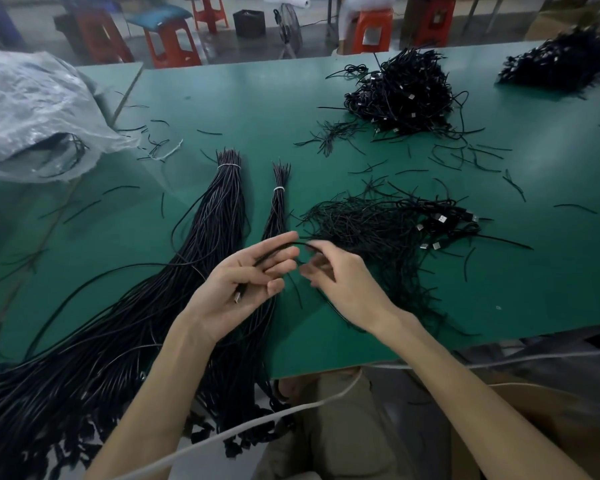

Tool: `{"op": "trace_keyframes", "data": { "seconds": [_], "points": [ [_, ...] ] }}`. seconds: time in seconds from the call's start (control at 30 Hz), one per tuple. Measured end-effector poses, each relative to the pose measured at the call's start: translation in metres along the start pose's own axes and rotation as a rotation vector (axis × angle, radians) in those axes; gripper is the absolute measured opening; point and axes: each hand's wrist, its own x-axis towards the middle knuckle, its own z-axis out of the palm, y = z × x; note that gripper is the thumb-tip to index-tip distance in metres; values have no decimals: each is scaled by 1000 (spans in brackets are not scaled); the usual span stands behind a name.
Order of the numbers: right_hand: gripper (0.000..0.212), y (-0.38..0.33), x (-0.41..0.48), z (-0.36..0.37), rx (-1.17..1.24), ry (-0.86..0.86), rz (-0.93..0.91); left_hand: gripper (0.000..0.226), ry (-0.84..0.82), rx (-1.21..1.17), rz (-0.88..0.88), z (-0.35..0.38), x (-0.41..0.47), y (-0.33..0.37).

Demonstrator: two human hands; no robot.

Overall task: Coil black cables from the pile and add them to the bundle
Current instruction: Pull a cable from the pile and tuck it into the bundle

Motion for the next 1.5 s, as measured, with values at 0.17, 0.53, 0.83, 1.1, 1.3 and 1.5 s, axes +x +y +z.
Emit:
{"op": "trace_keyframes", "data": {
  "seconds": [0.17,0.53,0.83,1.1,1.3,1.5],
  "points": [
    [31,-4,-13,12,198,141,-41,31,302,104,60,-4,8,1],
    [30,-12,-28,7,386,388,-33,63,570,1551,61,-11,43,-36],
    [30,-7,-32,4,387,380,-14,75,655,1618,144,-17,44,-40],
    [32,-8,-32,-4,439,389,-14,61,830,1602,177,-14,43,-38],
    [30,-16,-24,-6,471,412,-32,16,750,1546,349,6,25,-37],
    [29,-26,-22,12,456,259,-95,65,263,585,28,37,19,-30]
  ]
}}
